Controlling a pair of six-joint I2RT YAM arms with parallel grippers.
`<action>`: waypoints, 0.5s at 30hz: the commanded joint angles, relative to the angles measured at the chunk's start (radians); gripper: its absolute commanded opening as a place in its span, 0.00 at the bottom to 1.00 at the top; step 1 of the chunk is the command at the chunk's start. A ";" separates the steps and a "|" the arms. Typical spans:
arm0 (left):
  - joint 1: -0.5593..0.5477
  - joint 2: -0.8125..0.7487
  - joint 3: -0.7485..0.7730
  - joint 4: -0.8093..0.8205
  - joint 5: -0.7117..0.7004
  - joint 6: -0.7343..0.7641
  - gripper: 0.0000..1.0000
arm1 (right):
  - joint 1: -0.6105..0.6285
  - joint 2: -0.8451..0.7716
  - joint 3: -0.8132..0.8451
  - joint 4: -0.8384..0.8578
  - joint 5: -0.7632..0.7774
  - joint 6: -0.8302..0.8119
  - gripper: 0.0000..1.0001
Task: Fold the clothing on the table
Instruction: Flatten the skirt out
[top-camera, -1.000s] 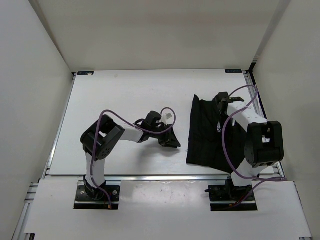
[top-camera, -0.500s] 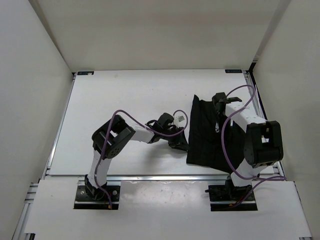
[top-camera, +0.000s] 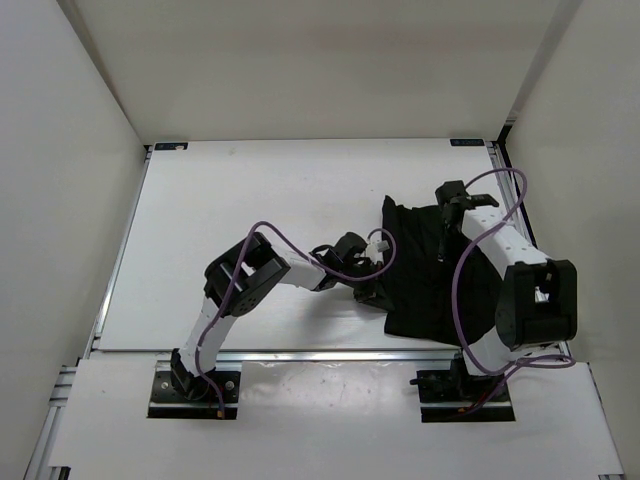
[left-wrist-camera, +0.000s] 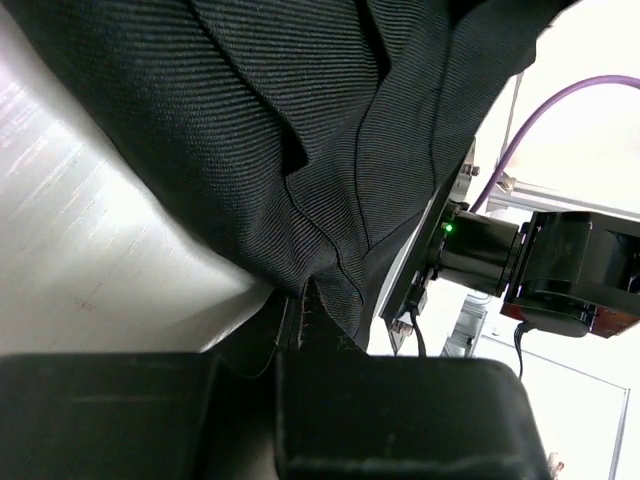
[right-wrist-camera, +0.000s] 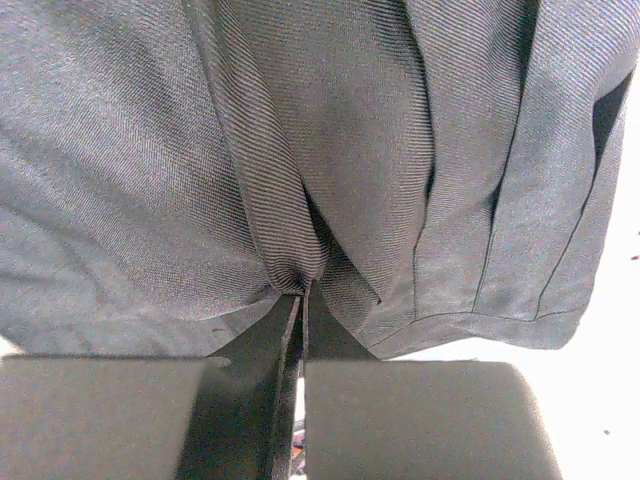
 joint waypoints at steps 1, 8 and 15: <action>0.017 0.004 -0.014 -0.089 -0.068 0.045 0.00 | -0.015 -0.068 -0.006 -0.011 -0.044 -0.001 0.00; 0.206 -0.171 -0.121 -0.167 -0.219 0.083 0.00 | 0.004 -0.046 0.015 0.042 -0.165 -0.036 0.00; 0.392 -0.325 -0.092 -0.391 -0.398 0.212 0.00 | 0.067 0.056 0.113 0.097 -0.314 -0.030 0.22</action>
